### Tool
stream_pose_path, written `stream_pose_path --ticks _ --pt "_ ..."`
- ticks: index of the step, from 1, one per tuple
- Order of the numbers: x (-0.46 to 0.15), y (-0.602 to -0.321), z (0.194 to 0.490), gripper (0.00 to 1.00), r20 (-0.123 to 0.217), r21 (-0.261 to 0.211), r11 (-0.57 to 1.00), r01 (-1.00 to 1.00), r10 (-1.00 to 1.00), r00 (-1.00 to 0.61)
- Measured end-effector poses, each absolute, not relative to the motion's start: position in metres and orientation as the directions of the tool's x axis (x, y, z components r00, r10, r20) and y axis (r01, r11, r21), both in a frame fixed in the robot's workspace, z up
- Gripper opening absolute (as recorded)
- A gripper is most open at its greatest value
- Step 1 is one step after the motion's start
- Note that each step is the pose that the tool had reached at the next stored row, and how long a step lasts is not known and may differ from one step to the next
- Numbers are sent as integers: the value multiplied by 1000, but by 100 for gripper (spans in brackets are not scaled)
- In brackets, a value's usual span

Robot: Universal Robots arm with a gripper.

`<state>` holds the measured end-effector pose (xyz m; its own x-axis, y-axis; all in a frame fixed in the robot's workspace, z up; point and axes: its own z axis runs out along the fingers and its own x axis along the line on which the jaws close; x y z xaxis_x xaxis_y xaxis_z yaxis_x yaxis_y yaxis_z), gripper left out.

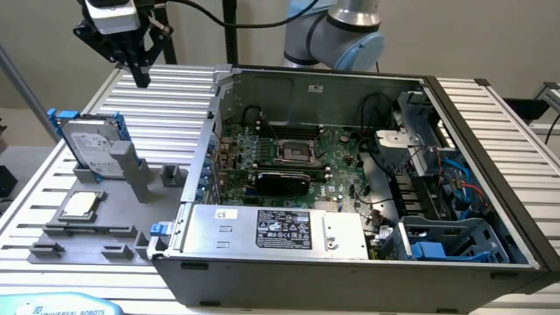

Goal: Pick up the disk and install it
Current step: 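Reach for the disk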

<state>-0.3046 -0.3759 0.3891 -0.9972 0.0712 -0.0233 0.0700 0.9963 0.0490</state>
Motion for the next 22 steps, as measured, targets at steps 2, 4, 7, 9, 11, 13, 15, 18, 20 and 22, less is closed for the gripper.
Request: stream_pose_path --ticks 2,4,7,9,11,13,15,18,20,22 --pt "-314 -376 388 11 -23 49 996 70 71 -997" --pt "-323 -376 388 11 -23 49 996 70 71 -997" --pt "-336 -376 386 11 -22 49 996 70 71 -997" --pt "-346 -376 386 11 -22 49 996 70 71 -997" --pt "-355 -376 385 11 -21 49 996 70 71 -997" --pt "-364 -376 384 11 -21 49 996 70 71 -997" --pt "-373 -376 382 11 -20 49 996 70 71 -997" --pt "-386 -376 381 11 -19 49 996 70 71 -997" --pt "-396 -376 379 11 -18 49 996 70 71 -997" --pt "-405 -376 378 11 -17 49 996 70 71 -997"
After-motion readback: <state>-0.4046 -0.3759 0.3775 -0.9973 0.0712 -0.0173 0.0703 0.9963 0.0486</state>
